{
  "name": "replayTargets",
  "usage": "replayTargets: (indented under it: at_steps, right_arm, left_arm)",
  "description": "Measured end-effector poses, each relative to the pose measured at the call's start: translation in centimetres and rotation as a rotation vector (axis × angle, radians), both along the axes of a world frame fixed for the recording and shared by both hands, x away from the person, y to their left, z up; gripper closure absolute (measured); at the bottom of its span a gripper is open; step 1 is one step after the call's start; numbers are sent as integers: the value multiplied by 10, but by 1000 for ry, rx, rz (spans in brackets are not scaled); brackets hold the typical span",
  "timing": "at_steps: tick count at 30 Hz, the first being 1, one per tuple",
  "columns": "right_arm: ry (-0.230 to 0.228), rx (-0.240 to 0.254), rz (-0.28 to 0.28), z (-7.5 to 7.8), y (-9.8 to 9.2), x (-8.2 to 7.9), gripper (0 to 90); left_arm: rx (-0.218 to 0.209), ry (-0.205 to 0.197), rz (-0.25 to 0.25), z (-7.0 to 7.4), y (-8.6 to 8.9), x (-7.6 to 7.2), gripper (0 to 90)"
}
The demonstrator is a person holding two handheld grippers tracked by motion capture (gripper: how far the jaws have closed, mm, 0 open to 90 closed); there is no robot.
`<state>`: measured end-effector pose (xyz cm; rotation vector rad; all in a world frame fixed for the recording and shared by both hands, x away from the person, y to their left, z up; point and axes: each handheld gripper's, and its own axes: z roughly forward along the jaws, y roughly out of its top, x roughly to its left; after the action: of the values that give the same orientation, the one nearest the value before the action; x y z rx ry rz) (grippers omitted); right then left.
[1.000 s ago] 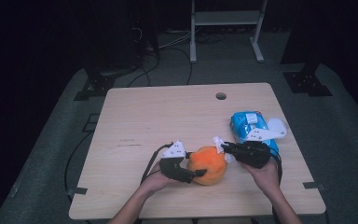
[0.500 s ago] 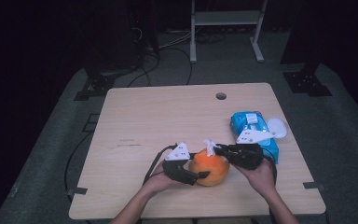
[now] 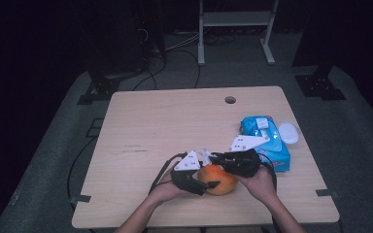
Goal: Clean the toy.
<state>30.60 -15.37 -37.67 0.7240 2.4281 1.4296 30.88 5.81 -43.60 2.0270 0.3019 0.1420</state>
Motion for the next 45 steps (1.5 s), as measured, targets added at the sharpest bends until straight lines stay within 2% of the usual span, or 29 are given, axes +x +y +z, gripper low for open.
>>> replayTargets:
  at_steps: [1, 5, 7, 8, 11, 14, 19, 21, 23, 27, 28, 31, 33, 35, 37, 40, 41, 45]
  right_arm:
    - [19, -2, -22, -2, -8, 4, 816]
    - [33, -5, -53, -6, -21, 8, 816]
    - [40, -8, -82, -10, -34, 8, 816]
    - [40, -8, -82, -10, -34, 8, 816]
    - [42, -1, -103, -10, -45, 3, 817]
    - [26, 2, -101, -7, -51, -9, 816]
    - [17, 19, -77, -4, -49, -19, 816]
    - [11, 28, -35, -2, -37, -22, 816]
    - [6, 25, -23, -1, -31, -23, 815]
    - [-2, 16, 8, 1, -12, -16, 815]
    - [-1, 4, 9, 1, -8, -9, 815]
    - [16, -6, -5, -1, -7, -1, 814]
    - [25, -23, -37, -5, -14, 8, 814]
    - [29, -24, -50, -6, -17, 9, 814]
    - [36, -20, -83, -9, -30, 10, 814]
    - [34, -11, -100, -11, -40, 6, 814]
    - [33, 0, -117, -11, -49, 0, 814]
    - [15, 13, -127, -11, -59, -12, 813]
  left_arm:
    - [6, -9, -9, 0, -1, -1, 281]
    - [9, -17, -16, 0, -2, -2, 281]
    - [9, -21, -20, 0, -3, -2, 281]
    - [11, -23, -23, 0, -2, -2, 281]
    - [2, -17, -19, -1, -3, -2, 280]
    - [-4, -9, -11, -1, -1, -1, 280]
    - [-19, 20, 18, -1, 0, 3, 279]
    - [-20, 21, 22, -1, -1, 2, 278]
    - [-16, 15, 22, -1, -2, 1, 278]
    - [-4, -4, 4, -1, -4, -1, 277]
    - [2, -7, -1, -1, -4, -2, 276]
    - [6, -11, -10, -1, -3, -2, 276]
    - [10, -15, -17, -1, -3, -2, 276]
    - [10, -20, -20, -1, -3, -2, 276]
    - [1, -19, -18, -1, -3, -2, 276]
    - [-8, -3, -12, -2, -1, 0, 275]
    - [-13, 4, -8, -3, 0, 1, 275]
    - [-20, 16, -3, -3, 2, 4, 276]
